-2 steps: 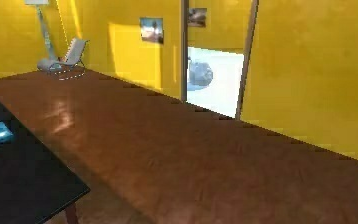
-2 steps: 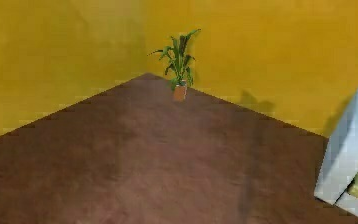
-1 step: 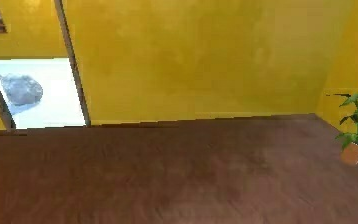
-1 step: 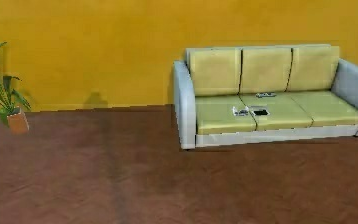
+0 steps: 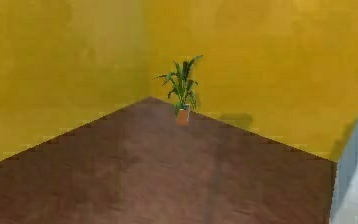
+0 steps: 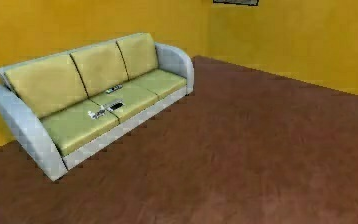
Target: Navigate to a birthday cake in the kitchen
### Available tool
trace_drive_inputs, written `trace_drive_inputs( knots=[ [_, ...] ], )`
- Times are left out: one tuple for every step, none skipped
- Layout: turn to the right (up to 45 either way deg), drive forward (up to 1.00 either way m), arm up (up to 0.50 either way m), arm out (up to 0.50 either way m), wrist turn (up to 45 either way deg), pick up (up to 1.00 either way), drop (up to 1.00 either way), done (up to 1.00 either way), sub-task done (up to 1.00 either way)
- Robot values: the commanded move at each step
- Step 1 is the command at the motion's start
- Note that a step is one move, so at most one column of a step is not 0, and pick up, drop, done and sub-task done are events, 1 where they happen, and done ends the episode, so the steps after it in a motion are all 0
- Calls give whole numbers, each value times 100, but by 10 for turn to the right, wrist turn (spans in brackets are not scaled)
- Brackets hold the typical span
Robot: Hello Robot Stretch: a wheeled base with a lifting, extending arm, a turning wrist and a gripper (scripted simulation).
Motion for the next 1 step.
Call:
trace_drive_inputs(
  knots=[
    [360, 0, 0, 0, 0, 0, 0, 0, 0]
  ],
)
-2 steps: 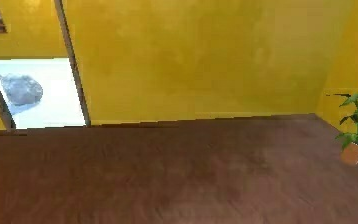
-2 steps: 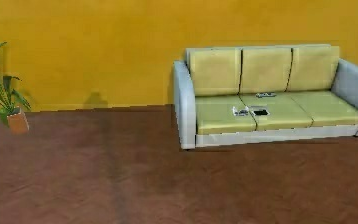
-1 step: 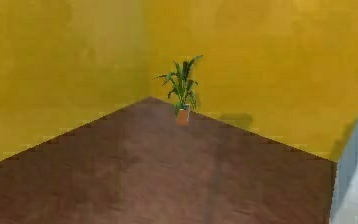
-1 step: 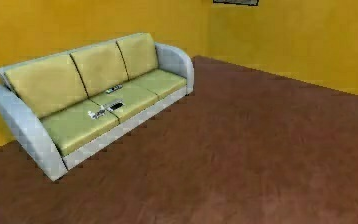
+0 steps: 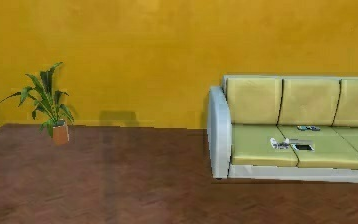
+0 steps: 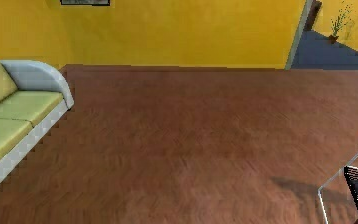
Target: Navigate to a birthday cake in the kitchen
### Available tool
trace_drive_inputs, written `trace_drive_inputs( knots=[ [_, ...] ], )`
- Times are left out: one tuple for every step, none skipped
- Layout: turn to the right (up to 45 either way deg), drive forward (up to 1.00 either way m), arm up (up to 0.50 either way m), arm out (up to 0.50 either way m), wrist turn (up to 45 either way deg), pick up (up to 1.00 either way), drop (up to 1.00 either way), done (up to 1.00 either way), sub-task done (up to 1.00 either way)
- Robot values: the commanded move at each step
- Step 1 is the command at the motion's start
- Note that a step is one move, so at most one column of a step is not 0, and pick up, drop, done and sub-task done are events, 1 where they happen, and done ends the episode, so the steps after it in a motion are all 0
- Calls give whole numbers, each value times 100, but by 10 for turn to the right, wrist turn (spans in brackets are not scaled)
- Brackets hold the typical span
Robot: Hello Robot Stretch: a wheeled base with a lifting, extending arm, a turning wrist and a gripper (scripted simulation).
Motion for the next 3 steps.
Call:
trace_drive_inputs(
  knots=[
    [30, 0, 0, 0, 0, 0, 0, 0, 0],
    [0, 15, 0, 0, 0, 0, 0, 0, 0],
    [-450, 0, 0, 0, 0, 0, 0, 0, 0]
  ],
)
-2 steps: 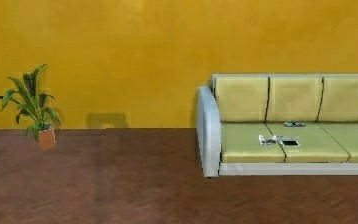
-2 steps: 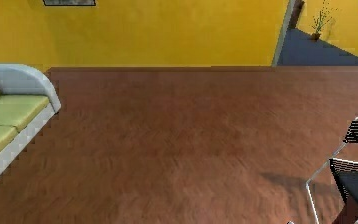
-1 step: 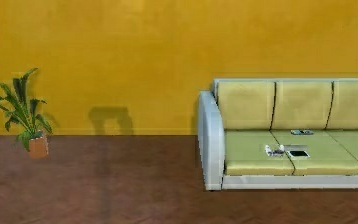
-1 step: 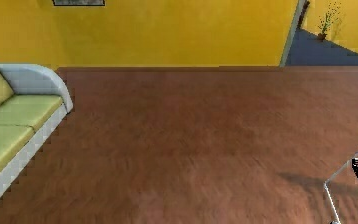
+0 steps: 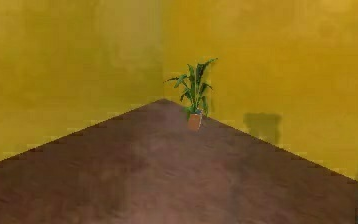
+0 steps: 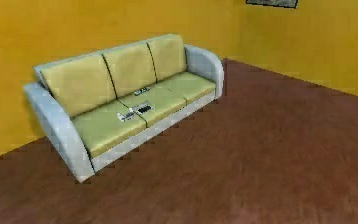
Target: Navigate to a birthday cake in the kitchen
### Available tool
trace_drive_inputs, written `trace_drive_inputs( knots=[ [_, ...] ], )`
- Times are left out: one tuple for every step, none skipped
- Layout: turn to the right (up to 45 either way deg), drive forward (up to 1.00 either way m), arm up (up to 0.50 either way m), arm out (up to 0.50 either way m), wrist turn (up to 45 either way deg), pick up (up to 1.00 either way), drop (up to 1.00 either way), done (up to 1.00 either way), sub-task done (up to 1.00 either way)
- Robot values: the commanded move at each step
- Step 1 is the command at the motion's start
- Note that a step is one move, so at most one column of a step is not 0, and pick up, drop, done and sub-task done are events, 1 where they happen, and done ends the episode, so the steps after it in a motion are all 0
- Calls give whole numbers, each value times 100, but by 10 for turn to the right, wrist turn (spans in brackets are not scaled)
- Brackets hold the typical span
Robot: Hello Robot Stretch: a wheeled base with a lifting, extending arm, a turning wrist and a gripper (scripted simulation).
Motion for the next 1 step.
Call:
trace_drive_inputs(
  knots=[
    [-390, 0, 0, 0, 0, 0, 0, 0, 0]
  ],
)
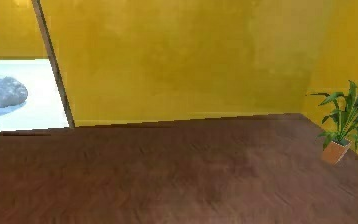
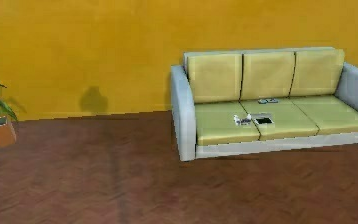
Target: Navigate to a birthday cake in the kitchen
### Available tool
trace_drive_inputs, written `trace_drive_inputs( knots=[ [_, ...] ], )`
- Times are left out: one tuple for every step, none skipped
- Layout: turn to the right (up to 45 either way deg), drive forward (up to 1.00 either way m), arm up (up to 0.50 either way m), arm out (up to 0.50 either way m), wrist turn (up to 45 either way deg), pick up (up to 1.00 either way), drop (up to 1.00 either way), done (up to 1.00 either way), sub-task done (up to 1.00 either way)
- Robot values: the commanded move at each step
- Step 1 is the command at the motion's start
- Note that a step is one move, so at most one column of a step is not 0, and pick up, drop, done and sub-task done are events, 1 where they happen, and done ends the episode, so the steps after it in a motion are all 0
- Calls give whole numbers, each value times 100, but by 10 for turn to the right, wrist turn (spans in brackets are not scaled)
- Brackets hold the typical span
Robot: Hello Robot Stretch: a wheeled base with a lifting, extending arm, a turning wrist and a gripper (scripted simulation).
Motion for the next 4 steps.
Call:
trace_drive_inputs(
  knots=[
    [0, 30, 0, 0, 0, 0, 0, 0, 0],
    [-450, 0, 0, 0, 0, 0, 0, 0, 0],
    [-90, 0, 0, 0, 0, 0, 0, 0, 0],
    [0, 15, 0, 0, 0, 0, 0, 0, 0]
  ],
)
